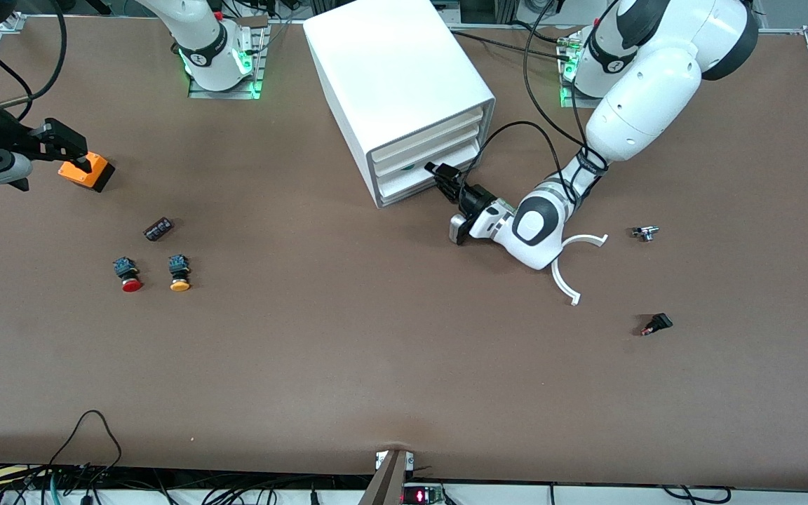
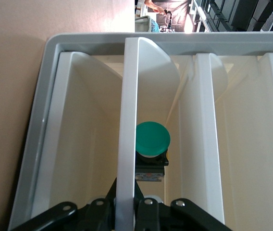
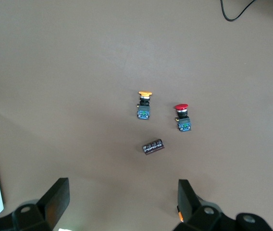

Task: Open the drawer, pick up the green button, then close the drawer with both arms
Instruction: 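Pull the drawer outward with the left gripper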

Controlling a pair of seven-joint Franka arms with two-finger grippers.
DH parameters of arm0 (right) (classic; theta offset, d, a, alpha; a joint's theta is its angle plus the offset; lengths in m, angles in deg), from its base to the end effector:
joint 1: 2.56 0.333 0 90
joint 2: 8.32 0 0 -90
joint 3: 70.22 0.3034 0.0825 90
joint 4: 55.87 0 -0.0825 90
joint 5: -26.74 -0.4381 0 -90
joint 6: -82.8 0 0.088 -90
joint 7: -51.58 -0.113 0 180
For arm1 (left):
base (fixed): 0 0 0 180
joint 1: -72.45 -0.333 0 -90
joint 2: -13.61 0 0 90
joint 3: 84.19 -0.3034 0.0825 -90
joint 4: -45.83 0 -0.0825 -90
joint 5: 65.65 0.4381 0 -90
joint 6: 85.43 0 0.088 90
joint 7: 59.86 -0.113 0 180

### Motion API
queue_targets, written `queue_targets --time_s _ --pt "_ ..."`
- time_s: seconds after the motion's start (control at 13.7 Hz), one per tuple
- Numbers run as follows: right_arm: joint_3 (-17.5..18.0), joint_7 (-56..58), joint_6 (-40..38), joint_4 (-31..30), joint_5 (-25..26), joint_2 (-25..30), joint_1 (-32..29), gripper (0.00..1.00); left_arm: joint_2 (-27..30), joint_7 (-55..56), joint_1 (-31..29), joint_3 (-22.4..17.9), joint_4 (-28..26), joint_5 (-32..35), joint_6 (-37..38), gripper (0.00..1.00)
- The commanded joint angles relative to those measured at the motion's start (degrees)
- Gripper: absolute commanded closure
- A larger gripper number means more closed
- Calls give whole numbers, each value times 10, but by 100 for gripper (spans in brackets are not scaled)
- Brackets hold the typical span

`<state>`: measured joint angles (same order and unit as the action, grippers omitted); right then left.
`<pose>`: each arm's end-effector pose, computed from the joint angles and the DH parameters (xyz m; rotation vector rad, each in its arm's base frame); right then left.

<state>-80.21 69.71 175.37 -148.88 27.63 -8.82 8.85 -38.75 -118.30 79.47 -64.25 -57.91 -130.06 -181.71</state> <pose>0.6134 0.0139 0.5769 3.0814 0.5322 -0.0290 0.4617 -0.3556 0.0308 1.5453 -0.5220 -0.5592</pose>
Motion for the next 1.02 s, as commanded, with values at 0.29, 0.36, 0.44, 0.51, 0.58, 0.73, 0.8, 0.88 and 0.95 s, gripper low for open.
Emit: queue_targets --time_s 0.29,0.36,0.44,0.51,0.58,0.73,0.8,0.88,0.95 --pt "2 -8 -3 28 4 -30 -4 0 -13 18 -11 -20 32 -42 3 92" --pt "2 -8 -3 34 4 -32 -4 0 -13 31 -17 -21 34 -42 3 91" --pt "2 -8 -2 35 3 -32 -3 0 -13 38 -20 -21 35 -46 3 91" --pt "2 -8 -2 35 2 -33 -4 0 -13 44 -21 -29 50 -48 3 91" --pt "2 -7 -2 35 0 -33 -4 0 -13 52 -20 -42 56 -48 4 91" --pt "2 -4 20 35 -1 -55 -2 0 -13 54 -26 -46 58 -48 5 91" --pt "2 1 24 35 -3 -58 -2 0 -13 54 -29 -46 58 -48 4 91" --pt "2 1 24 35 -5 -59 -3 0 -13 54 -31 -53 59 -48 4 91" --pt "2 2 24 35 -13 -63 -4 0 -13 54 -31 -60 64 -48 5 91"
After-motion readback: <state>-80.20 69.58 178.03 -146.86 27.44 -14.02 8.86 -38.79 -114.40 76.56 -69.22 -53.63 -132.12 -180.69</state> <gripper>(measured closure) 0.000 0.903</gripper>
